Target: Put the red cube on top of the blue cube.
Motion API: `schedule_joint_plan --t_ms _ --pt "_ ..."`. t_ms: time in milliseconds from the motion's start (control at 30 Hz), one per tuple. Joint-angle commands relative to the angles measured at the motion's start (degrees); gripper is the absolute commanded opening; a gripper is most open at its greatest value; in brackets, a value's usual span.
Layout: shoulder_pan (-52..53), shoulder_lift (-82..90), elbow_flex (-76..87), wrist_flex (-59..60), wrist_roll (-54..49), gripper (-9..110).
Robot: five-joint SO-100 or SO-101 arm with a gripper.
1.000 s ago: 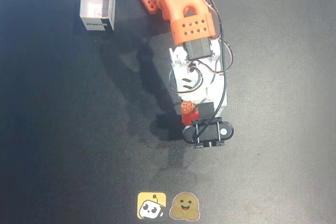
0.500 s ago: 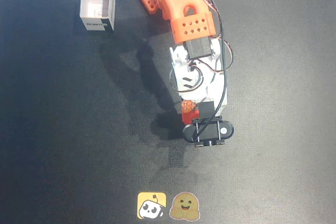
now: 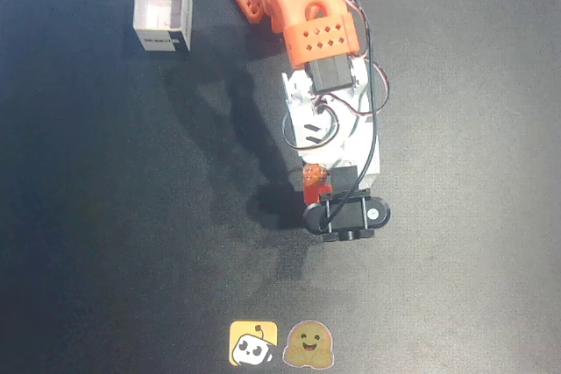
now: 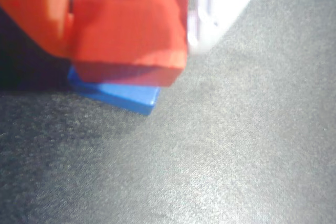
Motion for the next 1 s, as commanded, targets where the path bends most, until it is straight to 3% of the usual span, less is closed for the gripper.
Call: schedule_joint_plan --t_ms 0,567,967 --pt "0.09 3.25 -0.35 -0.7 0.44 17" --pt "0.09 7.73 -1.76 1.14 0.62 20" --pt "2.46 34.89 7.56 11.69 -4.92 20"
